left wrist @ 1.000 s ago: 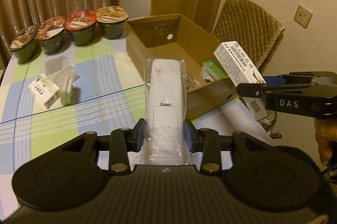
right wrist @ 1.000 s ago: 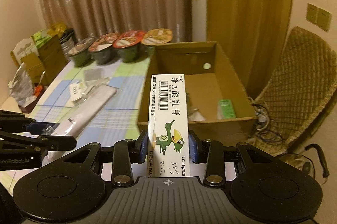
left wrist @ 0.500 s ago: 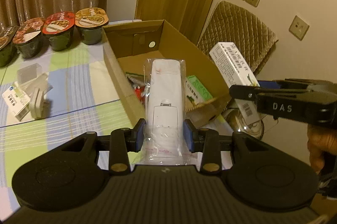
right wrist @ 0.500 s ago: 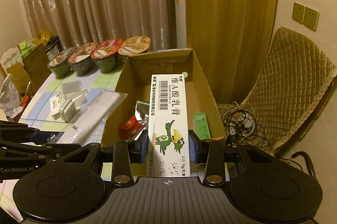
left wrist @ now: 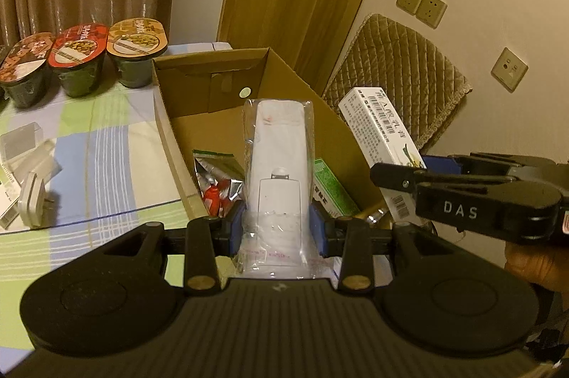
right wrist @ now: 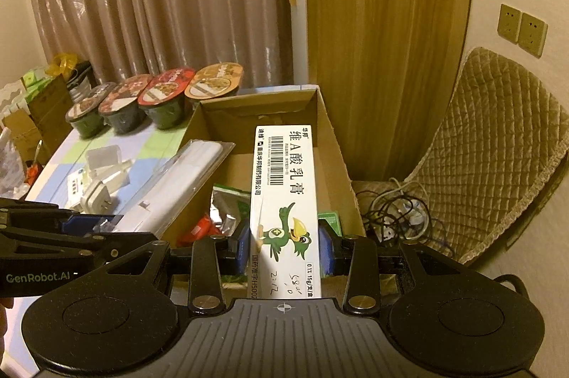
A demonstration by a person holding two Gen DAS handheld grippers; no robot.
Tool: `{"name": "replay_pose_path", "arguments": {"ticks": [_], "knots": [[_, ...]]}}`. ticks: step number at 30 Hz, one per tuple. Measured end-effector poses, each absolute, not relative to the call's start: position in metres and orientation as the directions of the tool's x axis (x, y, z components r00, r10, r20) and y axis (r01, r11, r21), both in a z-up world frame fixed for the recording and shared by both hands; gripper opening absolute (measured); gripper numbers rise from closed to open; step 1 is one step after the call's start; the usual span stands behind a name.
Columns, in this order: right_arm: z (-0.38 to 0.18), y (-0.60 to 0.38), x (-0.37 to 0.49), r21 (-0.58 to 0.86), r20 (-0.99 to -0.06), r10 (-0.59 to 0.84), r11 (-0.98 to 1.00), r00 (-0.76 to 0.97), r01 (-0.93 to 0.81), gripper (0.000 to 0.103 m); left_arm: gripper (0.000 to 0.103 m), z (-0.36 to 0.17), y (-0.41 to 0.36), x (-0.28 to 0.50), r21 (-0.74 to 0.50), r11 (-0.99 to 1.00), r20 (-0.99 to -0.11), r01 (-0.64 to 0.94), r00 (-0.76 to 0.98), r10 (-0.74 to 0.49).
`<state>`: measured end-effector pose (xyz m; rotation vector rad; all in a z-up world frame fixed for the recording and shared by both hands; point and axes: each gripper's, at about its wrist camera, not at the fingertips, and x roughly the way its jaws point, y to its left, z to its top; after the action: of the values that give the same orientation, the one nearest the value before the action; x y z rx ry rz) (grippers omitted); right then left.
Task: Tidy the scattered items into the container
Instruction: 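Carry the wrapped packet and barcode box with both tools over the cardboard box, then open the left tool dropping the wrapped packet while the right tool releases the barcode box into the box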
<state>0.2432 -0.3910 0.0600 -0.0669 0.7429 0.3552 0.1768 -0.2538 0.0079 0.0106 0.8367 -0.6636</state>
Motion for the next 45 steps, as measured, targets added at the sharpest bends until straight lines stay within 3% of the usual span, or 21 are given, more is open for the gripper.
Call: {"name": "replay_pose_path", "arguments": {"ticks": [29, 45], "knots": [[0.048, -0.388, 0.284, 0.048, -0.690, 0.274, 0.941, 0.670, -0.335, 0.041, 0.033, -0.006, -0.280, 0.214, -0.269, 0.818, -0.684, 0.508, 0.497, -0.533], [0.038, -0.380, 0.282, 0.051, -0.704, 0.278, 0.937, 0.653, -0.345, 0.041, 0.033, -0.015, -0.253, 0.205, -0.261, 0.843, -0.701, 0.470, 0.508, -0.501]]}}
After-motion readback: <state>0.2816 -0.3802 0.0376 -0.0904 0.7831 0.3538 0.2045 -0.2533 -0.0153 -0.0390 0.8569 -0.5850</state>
